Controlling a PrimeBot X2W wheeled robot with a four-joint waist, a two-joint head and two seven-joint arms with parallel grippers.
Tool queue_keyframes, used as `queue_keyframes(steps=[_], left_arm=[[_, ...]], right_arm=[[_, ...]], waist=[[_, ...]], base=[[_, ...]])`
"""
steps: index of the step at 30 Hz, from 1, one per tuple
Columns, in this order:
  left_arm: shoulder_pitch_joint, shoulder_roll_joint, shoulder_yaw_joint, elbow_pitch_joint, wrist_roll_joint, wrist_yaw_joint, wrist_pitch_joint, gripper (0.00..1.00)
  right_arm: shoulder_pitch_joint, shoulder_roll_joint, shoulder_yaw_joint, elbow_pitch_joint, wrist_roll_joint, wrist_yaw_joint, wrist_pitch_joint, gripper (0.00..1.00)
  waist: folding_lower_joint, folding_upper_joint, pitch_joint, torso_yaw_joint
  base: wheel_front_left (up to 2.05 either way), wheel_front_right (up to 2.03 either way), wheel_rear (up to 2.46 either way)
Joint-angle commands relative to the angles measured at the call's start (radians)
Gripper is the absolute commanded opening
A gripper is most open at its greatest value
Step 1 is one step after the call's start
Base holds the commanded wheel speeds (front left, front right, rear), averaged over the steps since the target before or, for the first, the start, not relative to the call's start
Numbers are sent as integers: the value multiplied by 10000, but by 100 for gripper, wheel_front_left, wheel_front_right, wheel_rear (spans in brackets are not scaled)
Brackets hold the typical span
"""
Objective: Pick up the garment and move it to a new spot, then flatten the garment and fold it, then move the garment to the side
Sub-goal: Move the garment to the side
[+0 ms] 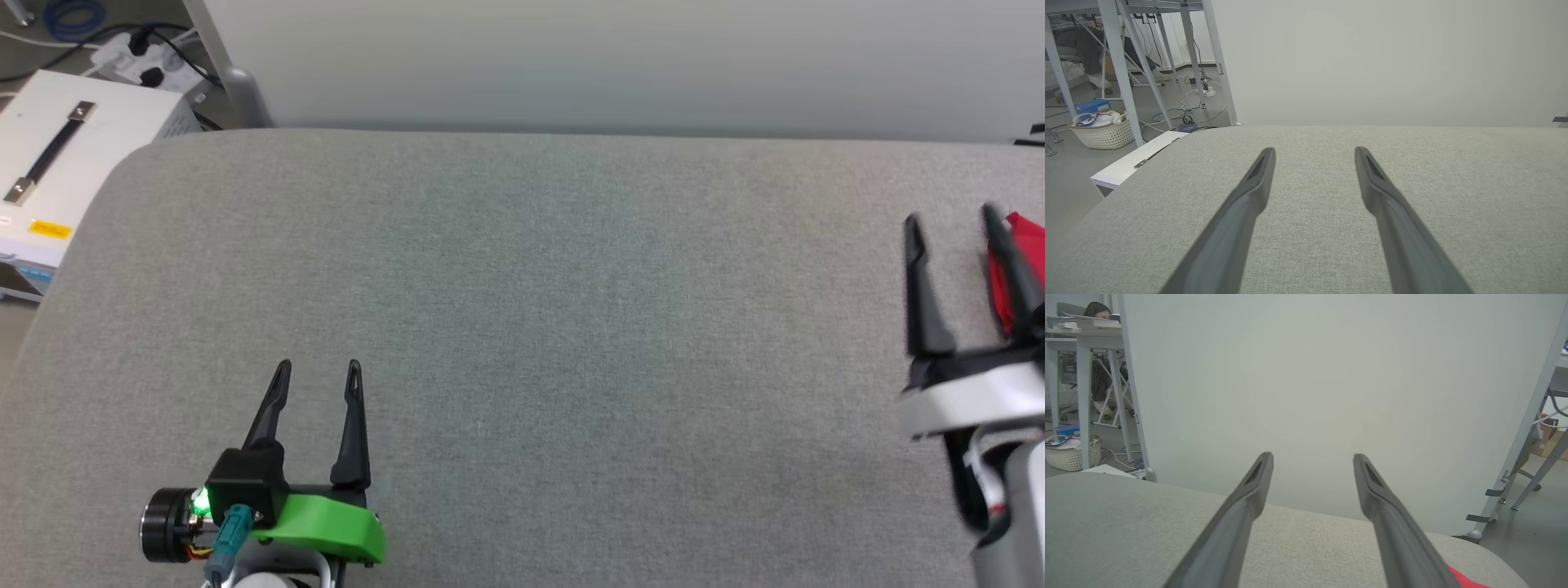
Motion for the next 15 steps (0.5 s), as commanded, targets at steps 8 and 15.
queue_keyframes(steps=[8, 15], left_arm=[[452, -59, -13, 197, -101, -37, -59, 100], [759, -70, -79, 223, -174, -115, -59, 100]], right_arm=[[1898, 1004, 249, -179, -20, -7, -20, 100], [3118, 1402, -27, -404, 47, -7, -20, 100]], waist=[[1, 0, -749, 340], [1, 0, -1035, 348]], base=[[0, 0, 0], [0, 0, 0]])
